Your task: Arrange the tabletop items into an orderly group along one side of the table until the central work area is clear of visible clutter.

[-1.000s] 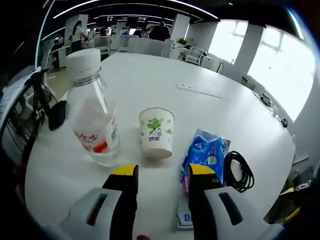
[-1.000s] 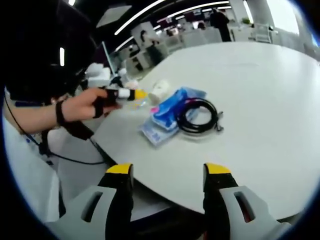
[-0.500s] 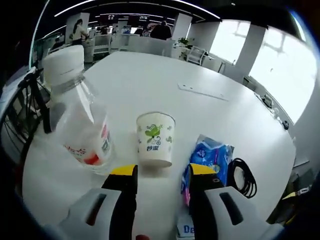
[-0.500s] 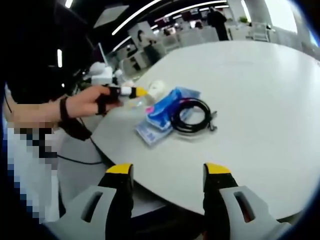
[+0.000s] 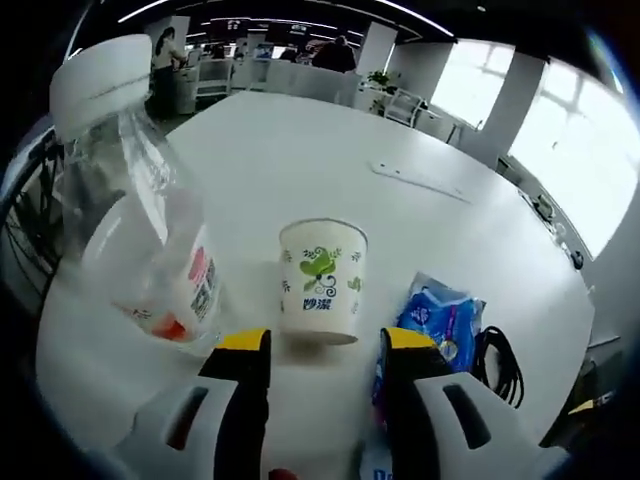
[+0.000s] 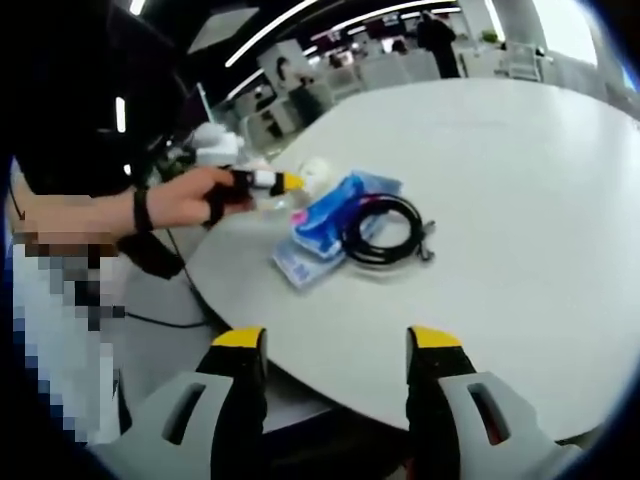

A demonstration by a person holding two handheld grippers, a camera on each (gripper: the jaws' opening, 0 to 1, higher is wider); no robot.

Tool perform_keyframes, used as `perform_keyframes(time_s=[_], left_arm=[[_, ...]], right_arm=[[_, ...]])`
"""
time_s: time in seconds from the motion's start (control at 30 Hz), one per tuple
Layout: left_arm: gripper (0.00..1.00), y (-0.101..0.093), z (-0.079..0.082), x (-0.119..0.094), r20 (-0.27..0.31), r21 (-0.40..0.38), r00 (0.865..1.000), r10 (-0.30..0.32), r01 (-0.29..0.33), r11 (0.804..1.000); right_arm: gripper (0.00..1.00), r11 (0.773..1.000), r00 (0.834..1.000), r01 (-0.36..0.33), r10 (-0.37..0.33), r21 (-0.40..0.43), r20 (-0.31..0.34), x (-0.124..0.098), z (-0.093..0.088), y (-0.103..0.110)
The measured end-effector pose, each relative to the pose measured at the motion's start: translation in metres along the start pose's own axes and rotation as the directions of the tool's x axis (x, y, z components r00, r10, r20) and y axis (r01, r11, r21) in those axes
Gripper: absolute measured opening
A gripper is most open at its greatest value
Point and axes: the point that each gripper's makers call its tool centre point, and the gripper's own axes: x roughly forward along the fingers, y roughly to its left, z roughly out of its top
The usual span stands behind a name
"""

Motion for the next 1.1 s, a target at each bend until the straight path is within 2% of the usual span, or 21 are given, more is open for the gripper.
perform_keyframes(time_s=[0.4, 0.5, 0.53, 0.6, 0.77, 1.1], left_arm=[[0.44, -0.004, 0.000, 0.015, -0.022, -0.006, 1.000, -0.002, 0.002, 1.000], [0.41, -0.002, 0.001, 0.017, -0.020, -0.016, 1.000, 0.002, -0.003, 1.000], [0.34, -0.001, 0.002, 0.018, -0.018, -0.019, 1.000, 0.003, -0.003, 1.000], [0.34, -0.001, 0.002, 0.019, -0.016, 0.001, 1.000, 0.003, -0.003, 1.000], [0.34, -0.005, 0.004, 0.014, -0.007, 0.011, 1.000, -0.006, 0.006, 1.000], [0.34, -0.001, -0.009, -0.003, -0.008, 0.030, 1.000, -0.012, 0.012, 0.999]], right_arm=[[0.55, 1.000, 1.000, 0.015, -0.015, 0.011, -0.006, -0.007, -0.002, -0.006], [0.55, 1.000, 1.000, 0.017, -0.017, 0.013, -0.003, -0.008, -0.001, -0.006], [0.55, 1.000, 1.000, 0.017, -0.017, 0.014, -0.003, -0.008, -0.001, -0.006], [0.55, 1.000, 1.000, 0.017, -0.017, 0.012, -0.004, -0.009, -0.002, -0.005], [0.55, 1.000, 1.000, 0.020, -0.020, 0.012, -0.003, -0.009, -0.002, -0.005], [0.54, 1.000, 1.000, 0.012, -0.012, 0.003, 0.004, -0.006, 0.002, 0.000]])
